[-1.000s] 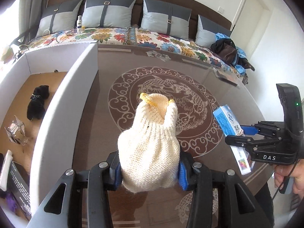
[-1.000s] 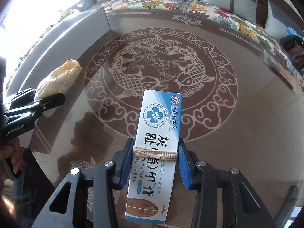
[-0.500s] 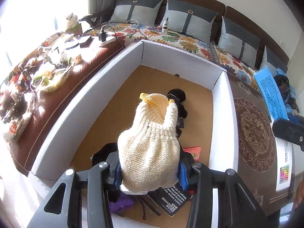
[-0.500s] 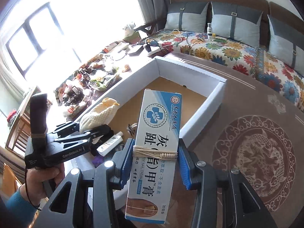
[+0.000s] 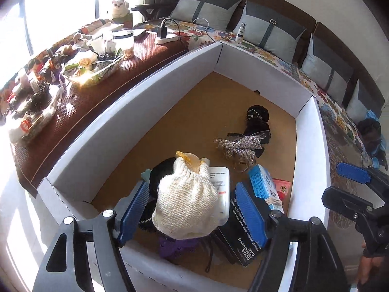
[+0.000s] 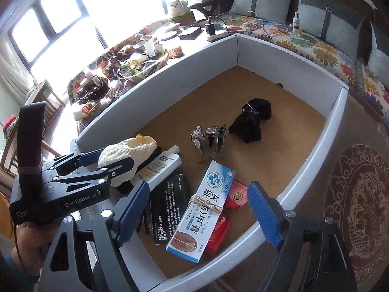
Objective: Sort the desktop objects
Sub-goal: 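Carry the cap with the left tool while the right tool carries the cream box into the box, then release the cap and cream box into the box with both tools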
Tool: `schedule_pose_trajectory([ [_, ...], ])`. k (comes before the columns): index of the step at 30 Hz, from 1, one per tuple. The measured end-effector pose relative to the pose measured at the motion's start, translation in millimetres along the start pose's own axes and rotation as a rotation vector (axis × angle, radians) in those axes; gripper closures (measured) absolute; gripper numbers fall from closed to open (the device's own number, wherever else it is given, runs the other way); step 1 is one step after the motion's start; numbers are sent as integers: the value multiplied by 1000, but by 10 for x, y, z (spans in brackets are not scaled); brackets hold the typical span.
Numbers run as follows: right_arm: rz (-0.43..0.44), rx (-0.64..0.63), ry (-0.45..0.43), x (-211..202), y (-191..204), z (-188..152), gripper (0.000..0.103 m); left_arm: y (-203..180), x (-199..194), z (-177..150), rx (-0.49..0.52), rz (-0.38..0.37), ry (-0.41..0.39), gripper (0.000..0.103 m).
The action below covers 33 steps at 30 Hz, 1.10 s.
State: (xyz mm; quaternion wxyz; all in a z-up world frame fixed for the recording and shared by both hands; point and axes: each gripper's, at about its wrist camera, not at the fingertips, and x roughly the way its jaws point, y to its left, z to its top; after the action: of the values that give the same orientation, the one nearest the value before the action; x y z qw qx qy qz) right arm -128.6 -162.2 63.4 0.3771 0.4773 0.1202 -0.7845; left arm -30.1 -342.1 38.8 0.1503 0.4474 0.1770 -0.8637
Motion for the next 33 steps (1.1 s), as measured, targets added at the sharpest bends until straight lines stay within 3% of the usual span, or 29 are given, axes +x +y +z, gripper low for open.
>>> schedule_pose_trajectory([
  [2,-19,1,-13,-138,-57,24,8,-88,-146,36,6,14,-37,8],
  [4,-39,10,-14,-244,-112,61,1,-171,-268,75,20,63,-56,0],
  [9,-89,3,-15,-375,-239,44,1,-253,-446,121,12,216,-84,0],
  [15,-94,1,-15,-417,-282,-35,1,-417,-595,-45,69,344,-127,0],
  [19,-108,-36,-16,-425,-227,-72,1,-593,-641,-181,123,340,-129,0],
  [21,-123,-55,-11,-415,-207,-98,1,-627,-674,-245,102,361,-148,0],
  [33,-139,-96,9,-374,-238,-73,1,-564,-735,-287,13,296,-171,0],
])
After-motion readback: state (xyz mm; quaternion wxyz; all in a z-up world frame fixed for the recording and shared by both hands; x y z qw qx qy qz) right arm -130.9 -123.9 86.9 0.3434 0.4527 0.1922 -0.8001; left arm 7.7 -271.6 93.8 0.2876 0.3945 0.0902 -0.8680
